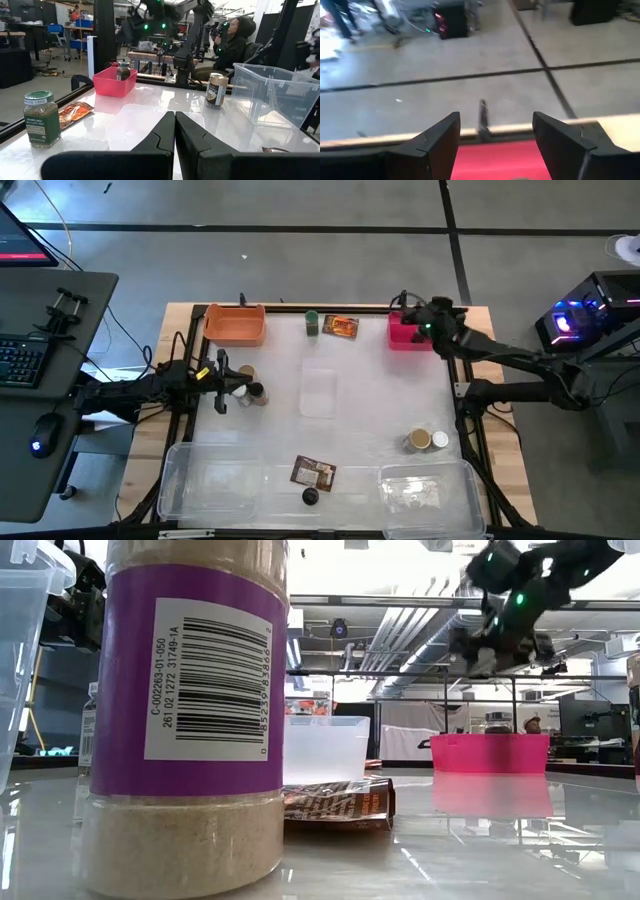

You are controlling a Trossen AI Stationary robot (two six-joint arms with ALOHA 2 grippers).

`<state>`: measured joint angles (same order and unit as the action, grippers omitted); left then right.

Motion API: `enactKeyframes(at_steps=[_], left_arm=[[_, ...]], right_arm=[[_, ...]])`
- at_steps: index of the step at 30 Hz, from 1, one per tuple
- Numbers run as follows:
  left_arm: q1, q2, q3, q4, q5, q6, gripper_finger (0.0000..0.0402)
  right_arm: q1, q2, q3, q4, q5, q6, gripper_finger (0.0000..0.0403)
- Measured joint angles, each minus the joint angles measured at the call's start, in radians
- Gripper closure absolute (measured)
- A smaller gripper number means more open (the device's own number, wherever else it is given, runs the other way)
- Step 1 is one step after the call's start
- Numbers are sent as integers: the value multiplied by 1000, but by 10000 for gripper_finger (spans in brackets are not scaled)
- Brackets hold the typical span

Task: Sort spices by type
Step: Put the bottom gold seasoning bottle into the right transparent bin

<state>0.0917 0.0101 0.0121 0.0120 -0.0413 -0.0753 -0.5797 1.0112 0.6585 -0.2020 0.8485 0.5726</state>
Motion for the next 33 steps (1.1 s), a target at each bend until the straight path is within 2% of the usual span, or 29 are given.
enactKeyframes(at_steps=[5, 8, 12, 14, 16, 18, 20, 23, 25, 29, 33], left_arm=[[0, 0, 0, 0, 0, 0, 401], [0, 0, 0, 0, 0, 0, 401], [0, 0, 0, 0, 0, 0, 401], [0, 0, 0, 0, 0, 0, 401], [0, 0, 0, 0, 0, 0, 401], [0, 0, 0, 0, 0, 0, 401], [0, 0, 0, 0, 0, 0, 401], [0, 0, 0, 0, 0, 0, 401], [0, 0, 0, 0, 0, 0, 401], [0, 0, 0, 0, 0, 0, 401], [0, 0, 0, 0, 0, 0, 401]], right_arm=[[32, -42, 78, 7, -189, -24, 159], [78, -37, 117, 35, -413, -28, 159], [182, -9, 180, 33, -772, 28, 159], [260, 12, 233, -51, -914, 65, 159], [349, 38, 312, -220, -1003, 94, 159], [444, 70, 411, -444, -1037, 114, 159], [534, 110, 517, -690, -1023, 171, 159], [639, 182, 640, -988, -978, 343, 159], [688, 229, 693, -1121, -956, 472, 159], [749, 316, 728, -1296, -958, 608, 159], [801, 393, 712, -1310, -1022, 670, 159]])
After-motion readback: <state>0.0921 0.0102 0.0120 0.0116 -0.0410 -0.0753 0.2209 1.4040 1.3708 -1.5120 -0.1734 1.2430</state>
